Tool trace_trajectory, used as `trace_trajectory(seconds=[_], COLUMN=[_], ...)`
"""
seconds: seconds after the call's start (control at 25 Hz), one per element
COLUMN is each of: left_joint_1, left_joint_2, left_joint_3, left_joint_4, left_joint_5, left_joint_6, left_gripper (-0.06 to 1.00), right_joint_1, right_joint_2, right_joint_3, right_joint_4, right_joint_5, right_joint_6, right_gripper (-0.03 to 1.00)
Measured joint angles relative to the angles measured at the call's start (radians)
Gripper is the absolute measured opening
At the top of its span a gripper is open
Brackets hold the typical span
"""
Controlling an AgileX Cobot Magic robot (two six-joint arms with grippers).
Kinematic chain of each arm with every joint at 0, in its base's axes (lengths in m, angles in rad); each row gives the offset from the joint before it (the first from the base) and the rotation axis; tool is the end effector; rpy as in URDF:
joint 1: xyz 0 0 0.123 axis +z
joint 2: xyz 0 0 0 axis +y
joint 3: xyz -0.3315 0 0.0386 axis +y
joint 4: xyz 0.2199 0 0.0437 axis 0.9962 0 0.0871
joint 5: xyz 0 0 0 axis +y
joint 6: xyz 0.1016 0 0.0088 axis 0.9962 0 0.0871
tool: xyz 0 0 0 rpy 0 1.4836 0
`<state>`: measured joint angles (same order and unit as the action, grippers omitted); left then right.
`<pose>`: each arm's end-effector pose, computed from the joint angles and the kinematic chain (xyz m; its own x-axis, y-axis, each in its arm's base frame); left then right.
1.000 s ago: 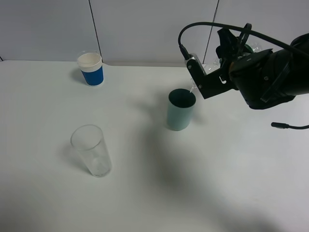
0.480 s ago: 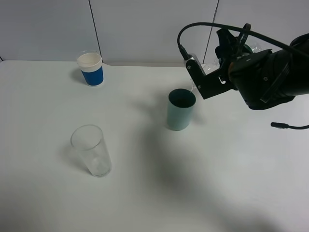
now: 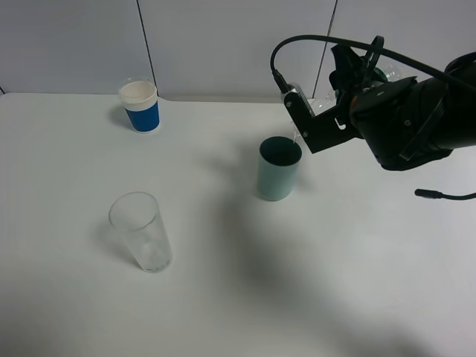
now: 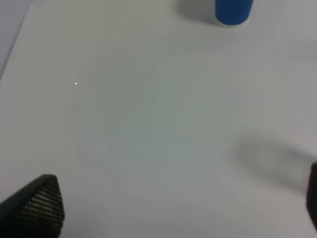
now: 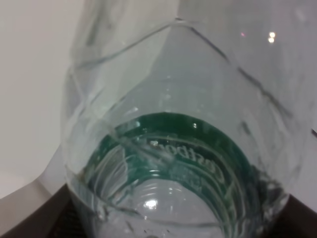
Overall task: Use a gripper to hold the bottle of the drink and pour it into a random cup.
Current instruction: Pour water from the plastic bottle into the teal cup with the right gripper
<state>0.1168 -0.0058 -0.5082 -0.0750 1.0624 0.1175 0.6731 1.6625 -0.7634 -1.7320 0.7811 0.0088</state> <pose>-0.0693 -0.0149 0.2606 -0.4442 0.0291 -0.8955 -0.0222 0.9988 0.0435 0.2772 0.1303 0.2601 0.1188 -0.8035 0.5833 -0.4610 -0.5649 -0.6844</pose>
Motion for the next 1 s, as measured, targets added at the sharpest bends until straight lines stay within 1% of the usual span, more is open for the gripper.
trace_trajectory(seconds=[0.28,1.0], left_joint_1=[0.0,0.0], left_joint_2=[0.0,0.0], left_joint_3=[0.0,0.0], left_joint_4=[0.0,0.0], left_joint_5=[0.0,0.0], left_joint_6=[0.0,0.0], left_gripper=[0.99,0.99], right_joint_1=[0.002,0.002], right_joint_2=[0.0,0.0], right_joint_3=[0.0,0.0], right_joint_4=[-0.001,-0.001], right_joint_5=[0.006,0.013], right_joint_6=[-0.062,-0.094], right_gripper=[0.57,0.57])
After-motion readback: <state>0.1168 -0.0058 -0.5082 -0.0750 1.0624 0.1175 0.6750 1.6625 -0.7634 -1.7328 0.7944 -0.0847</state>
